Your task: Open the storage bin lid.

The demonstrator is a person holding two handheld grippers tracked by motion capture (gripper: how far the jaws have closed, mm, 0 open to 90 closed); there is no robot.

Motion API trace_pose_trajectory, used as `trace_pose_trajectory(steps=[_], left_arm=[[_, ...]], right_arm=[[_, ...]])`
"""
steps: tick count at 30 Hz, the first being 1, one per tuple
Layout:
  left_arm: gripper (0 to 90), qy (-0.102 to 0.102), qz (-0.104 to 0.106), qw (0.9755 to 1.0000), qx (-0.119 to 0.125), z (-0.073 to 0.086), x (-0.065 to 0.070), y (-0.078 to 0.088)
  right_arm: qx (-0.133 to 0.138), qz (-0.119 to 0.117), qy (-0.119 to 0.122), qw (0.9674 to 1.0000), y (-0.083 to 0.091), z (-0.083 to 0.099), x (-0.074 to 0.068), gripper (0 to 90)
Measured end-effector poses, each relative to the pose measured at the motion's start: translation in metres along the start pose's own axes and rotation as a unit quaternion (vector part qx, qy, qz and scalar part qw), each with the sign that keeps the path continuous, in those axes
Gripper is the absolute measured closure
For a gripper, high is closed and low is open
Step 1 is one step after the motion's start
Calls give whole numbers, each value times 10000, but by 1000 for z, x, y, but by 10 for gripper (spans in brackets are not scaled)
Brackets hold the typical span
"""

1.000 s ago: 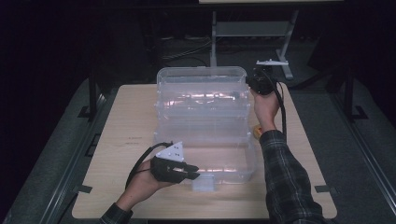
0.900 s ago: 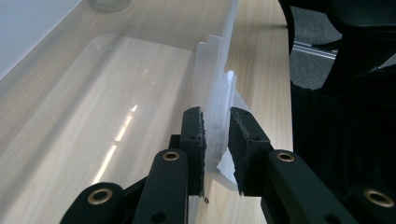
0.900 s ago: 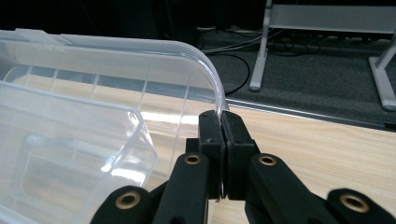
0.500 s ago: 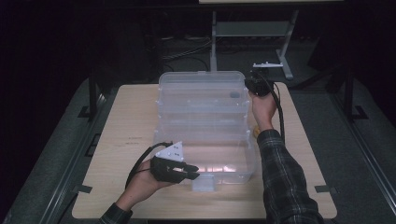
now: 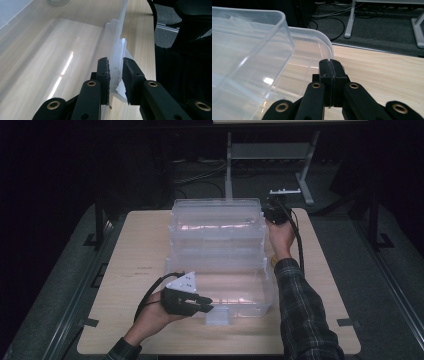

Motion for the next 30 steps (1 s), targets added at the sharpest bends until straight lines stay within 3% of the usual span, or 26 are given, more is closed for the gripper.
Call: trace_pose_trajectory(steps=[4,12,24,30], left_arm=[[759,-5,17,10000,18,0,-1,0],[759,21,28,10000,21,0,-1,0],[760,76,72,9999,18,0,-2,0],[760,181,160,9997,29,1,-3,0]], right_arm=[[88,-185,-45,9998,4,0,3,895],[168,-197,-35,9997,21,-4,9,722],[-78,-176,229,9996,50,-2,18,498],[-147,-175,283,9993,61,8,22,433]])
Point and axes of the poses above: each handheld gripper's, and its own axes: y roughly backward along the jaws, z roughly out of its underside, x roughly to its right, the point moved 5 cm from there along -y, roughly forward along the jaws, and after that the axes turned 15 degrees about y, right-handed, at the moved point
